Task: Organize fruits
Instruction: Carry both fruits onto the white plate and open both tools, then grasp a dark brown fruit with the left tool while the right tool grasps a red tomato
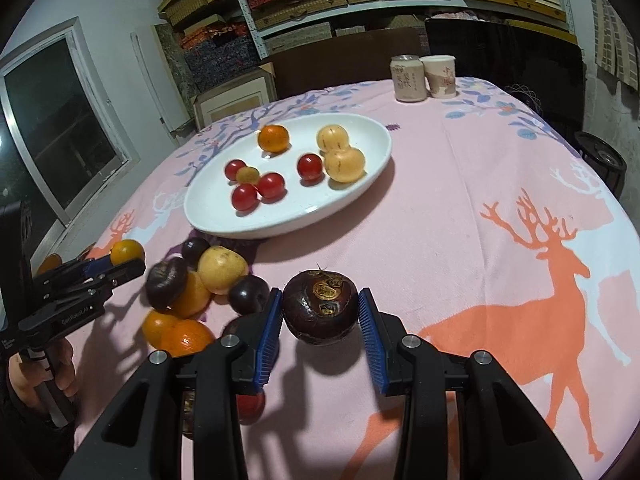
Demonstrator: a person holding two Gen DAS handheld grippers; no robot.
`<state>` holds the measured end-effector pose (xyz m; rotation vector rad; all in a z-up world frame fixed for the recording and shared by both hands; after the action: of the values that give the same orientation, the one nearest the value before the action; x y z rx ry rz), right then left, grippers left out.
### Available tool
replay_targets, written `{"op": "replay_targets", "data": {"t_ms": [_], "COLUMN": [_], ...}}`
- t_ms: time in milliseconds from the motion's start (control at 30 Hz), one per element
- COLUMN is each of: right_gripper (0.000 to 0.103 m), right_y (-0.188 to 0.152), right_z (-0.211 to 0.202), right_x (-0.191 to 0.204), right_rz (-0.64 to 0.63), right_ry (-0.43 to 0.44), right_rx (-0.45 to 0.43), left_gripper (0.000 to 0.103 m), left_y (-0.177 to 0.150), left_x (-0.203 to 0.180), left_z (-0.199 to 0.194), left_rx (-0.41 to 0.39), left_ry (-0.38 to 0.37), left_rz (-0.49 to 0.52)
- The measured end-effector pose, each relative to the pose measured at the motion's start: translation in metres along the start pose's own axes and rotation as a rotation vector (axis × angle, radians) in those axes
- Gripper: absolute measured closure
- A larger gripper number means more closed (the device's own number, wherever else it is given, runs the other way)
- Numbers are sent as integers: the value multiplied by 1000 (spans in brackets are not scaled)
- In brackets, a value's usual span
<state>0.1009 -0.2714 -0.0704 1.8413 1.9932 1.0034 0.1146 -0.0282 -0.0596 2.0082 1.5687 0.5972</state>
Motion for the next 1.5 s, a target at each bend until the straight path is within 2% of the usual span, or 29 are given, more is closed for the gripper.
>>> {"op": "replay_targets", "data": {"t_ms": [133,267,533,767,833,867,933,967,1000,1133,1300,1400,1500], "right_gripper": [64,64,64,64,62,55,48,48,48,48,48,48,48], "right_y": [24,51,81,90,89,88,86,85,83,70,34,12,-5], "right_z": [-18,-20,21,62,67,67,62,59,55,37,14,7,2], "right_x": [10,17,24,21,23,24,26,27,27,22,12,5,3], "right_rz": [-38,-67,-88,-84,-92,-101,-116,-121,-119,-96,-53,-30,-12], "right_ry": [25,29,9,-7,1,0,-4,-6,-9,15,42,42,47], "right_rx": [-43,-61,-27,23,26,21,-7,-14,-18,-26,-23,-4,9], "left_gripper": [66,66,66,66,66,65,54,45,44,44,44,44,44], "left_y": [22,47,88,97,96,96,94,93,92,77,36,13,0], "left_x": [-3,-13,-26,-17,-17,-15,-12,-11,-9,-12,-24,-38,-56], "left_z": [-15,-9,47,93,100,101,96,91,85,56,20,8,9], "left_rx": [-40,-44,12,86,102,103,85,69,54,31,34,47,61], "left_ry": [-18,-21,-21,-30,-29,-28,-28,-28,-28,-39,-79,-110,-100], "left_rz": [22,63,92,59,62,54,38,28,23,51,104,138,180]}}
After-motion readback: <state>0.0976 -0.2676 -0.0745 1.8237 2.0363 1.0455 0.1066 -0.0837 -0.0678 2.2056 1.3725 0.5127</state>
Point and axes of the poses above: each gripper's, at about its wrist camera, not at the fingertips, and z roughly the way its jaws point, x to its left, y to its top, the point moved 2 cm from there along z, roughly the way its jaws point, and after that the axes turned 6 degrees about x, right-handed, at the moved point
